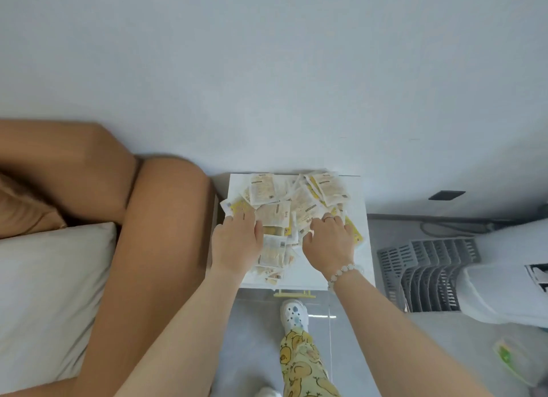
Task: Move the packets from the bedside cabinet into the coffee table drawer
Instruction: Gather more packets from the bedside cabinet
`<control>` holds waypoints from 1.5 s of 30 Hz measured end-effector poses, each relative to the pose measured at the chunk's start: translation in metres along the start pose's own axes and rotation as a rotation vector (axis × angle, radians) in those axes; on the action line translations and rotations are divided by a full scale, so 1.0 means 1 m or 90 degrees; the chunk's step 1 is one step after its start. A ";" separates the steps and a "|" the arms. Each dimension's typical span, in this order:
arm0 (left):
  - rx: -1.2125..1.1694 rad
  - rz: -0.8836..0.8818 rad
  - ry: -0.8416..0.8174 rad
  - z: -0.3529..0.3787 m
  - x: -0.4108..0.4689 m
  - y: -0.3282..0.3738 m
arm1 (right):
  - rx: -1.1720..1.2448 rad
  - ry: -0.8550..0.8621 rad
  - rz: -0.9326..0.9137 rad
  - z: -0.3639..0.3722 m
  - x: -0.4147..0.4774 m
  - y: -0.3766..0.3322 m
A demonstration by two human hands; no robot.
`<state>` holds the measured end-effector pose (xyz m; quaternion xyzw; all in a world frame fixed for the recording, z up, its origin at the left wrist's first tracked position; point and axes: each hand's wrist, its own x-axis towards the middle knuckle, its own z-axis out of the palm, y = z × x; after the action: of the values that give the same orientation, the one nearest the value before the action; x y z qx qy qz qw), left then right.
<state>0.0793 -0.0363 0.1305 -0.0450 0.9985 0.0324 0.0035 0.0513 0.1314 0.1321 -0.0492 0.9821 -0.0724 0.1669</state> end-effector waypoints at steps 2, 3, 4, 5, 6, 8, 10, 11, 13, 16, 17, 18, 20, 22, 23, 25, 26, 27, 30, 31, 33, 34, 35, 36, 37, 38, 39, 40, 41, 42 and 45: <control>-0.011 -0.034 -0.042 0.017 0.008 0.001 | 0.012 -0.034 0.013 0.017 0.021 0.003; -0.022 -0.053 -0.065 0.025 0.012 0.002 | 0.014 -0.049 0.018 0.025 0.030 0.004; -0.030 -0.079 -0.087 0.034 0.015 0.001 | 0.012 -0.065 0.021 0.034 0.038 0.004; -0.033 -0.097 -0.111 0.041 0.016 0.000 | 0.010 -0.081 0.022 0.042 0.043 0.002; -0.032 -0.104 -0.129 0.048 0.016 -0.002 | 0.009 -0.096 0.022 0.050 0.048 0.000; -0.048 -0.135 -0.156 0.062 0.014 -0.006 | 0.011 -0.128 0.028 0.067 0.054 -0.005; -0.073 -0.173 -0.186 0.076 0.009 -0.011 | 0.024 -0.166 0.047 0.086 0.056 -0.011; -0.086 -0.190 -0.200 0.084 0.007 -0.014 | 0.038 -0.188 0.063 0.096 0.056 -0.013; -0.119 -0.228 -0.230 0.099 0.001 -0.021 | 0.079 -0.237 0.113 0.115 0.057 -0.017; -0.144 -0.273 -0.278 0.121 -0.010 -0.032 | 0.184 -0.300 0.231 0.139 0.062 -0.023; -0.149 -0.283 -0.294 0.129 -0.014 -0.035 | 0.233 -0.311 0.280 0.148 0.065 -0.025; -0.156 -0.292 -0.309 0.137 -0.018 -0.038 | 0.273 -0.320 0.326 0.157 0.067 -0.029; -0.169 -0.312 -0.341 0.154 -0.023 -0.042 | 0.308 -0.327 0.388 0.174 0.072 -0.037; -0.191 -0.342 -0.380 0.170 -0.026 -0.044 | 0.303 -0.302 0.430 0.188 0.076 -0.047; -0.215 -0.362 -0.401 0.178 -0.026 -0.045 | 0.298 -0.280 0.455 0.194 0.078 -0.051; -0.283 -0.424 -0.438 0.190 -0.025 -0.045 | 0.301 -0.245 0.510 0.204 0.080 -0.056; -0.321 -0.460 -0.458 0.195 -0.025 -0.046 | 0.313 -0.234 0.533 0.208 0.080 -0.056; -0.358 -0.499 -0.474 0.199 -0.024 -0.047 | 0.330 -0.225 0.550 0.211 0.080 -0.057; -0.473 -0.598 -0.476 0.211 -0.021 -0.050 | 0.387 -0.158 0.598 0.212 0.078 -0.064; -0.520 -0.619 -0.464 0.213 -0.020 -0.050 | 0.398 -0.124 0.610 0.211 0.077 -0.069; -0.606 -0.642 -0.444 0.215 -0.015 -0.047 | 0.405 -0.093 0.627 0.210 0.075 -0.078; -0.635 -0.645 -0.440 0.214 -0.012 -0.046 | 0.409 -0.094 0.639 0.210 0.074 -0.081; -0.655 -0.647 -0.434 0.212 -0.009 -0.045 | 0.415 -0.100 0.652 0.211 0.073 -0.081; -0.667 -0.653 -0.424 0.211 -0.008 -0.044 | 0.419 -0.111 0.661 0.212 0.073 -0.081; -0.672 -0.658 -0.415 0.209 -0.007 -0.044 | 0.422 -0.122 0.663 0.212 0.073 -0.080; -0.674 -0.662 -0.411 0.208 -0.006 -0.044 | 0.426 -0.133 0.660 0.213 0.073 -0.080; -0.677 -0.669 -0.414 0.207 -0.005 -0.044 | 0.434 -0.140 0.657 0.213 0.073 -0.080; -0.678 -0.676 -0.418 0.205 -0.005 -0.043 | 0.448 -0.148 0.658 0.212 0.072 -0.079; -0.679 -0.684 -0.421 0.204 -0.005 -0.043 | 0.466 -0.156 0.663 0.211 0.071 -0.078; -0.678 -0.694 -0.422 0.203 -0.005 -0.042 | 0.484 -0.169 0.670 0.211 0.069 -0.076; -0.683 -0.712 -0.440 0.205 -0.007 -0.042 | 0.504 -0.203 0.677 0.208 0.064 -0.072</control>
<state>0.0913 -0.0637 -0.0771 -0.5150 0.6215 0.5073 0.3019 0.0658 0.0262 -0.0710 0.4946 0.7358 -0.3262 0.3280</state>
